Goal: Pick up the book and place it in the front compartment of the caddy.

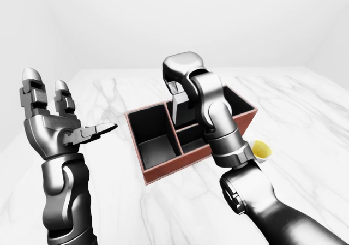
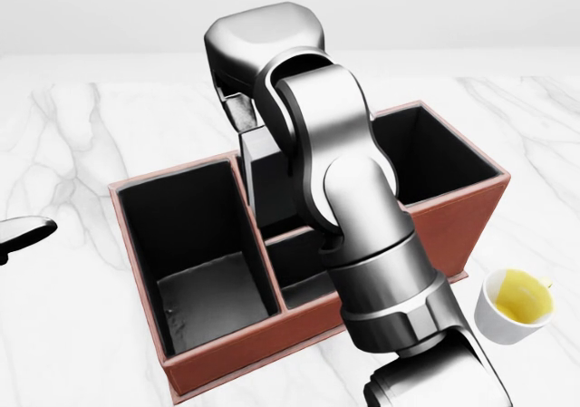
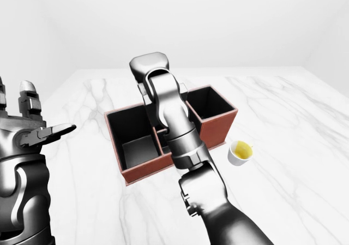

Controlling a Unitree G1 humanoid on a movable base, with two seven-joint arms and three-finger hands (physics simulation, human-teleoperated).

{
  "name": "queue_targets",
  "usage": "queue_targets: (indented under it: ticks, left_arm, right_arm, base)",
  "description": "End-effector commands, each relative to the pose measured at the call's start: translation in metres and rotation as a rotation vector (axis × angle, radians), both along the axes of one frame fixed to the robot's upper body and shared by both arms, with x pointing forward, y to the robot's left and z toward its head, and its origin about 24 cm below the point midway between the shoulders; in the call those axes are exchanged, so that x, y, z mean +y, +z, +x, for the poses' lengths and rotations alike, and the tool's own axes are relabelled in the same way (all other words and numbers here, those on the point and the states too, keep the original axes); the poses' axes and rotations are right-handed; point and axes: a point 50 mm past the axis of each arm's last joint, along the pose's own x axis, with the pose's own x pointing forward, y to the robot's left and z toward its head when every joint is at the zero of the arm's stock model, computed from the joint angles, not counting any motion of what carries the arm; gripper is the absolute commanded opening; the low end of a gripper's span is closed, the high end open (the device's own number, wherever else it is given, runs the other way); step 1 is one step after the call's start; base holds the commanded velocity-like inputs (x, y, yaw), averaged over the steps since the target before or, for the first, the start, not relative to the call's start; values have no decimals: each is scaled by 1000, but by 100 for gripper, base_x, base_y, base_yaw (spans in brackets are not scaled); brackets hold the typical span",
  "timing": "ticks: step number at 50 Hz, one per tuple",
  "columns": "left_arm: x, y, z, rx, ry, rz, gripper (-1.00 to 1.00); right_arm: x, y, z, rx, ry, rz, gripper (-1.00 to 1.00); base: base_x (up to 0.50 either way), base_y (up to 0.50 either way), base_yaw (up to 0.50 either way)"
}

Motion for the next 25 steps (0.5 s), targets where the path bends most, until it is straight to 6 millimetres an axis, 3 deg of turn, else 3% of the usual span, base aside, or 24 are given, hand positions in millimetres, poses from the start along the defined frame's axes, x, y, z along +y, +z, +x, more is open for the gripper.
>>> queue_targets:
  ticks: [1, 25]
  left_arm:
    - [-4, -17, 12, 87, 5, -4, 100]
    - [-5, -19, 12, 96, 1, 1, 100]
  right_arm:
    - [1, -10, 11, 64, -22, -46, -100]
    - [-3, -10, 22, 101, -47, -79, -100]
  base:
    - [0, 0, 0]
    - [0, 0, 0]
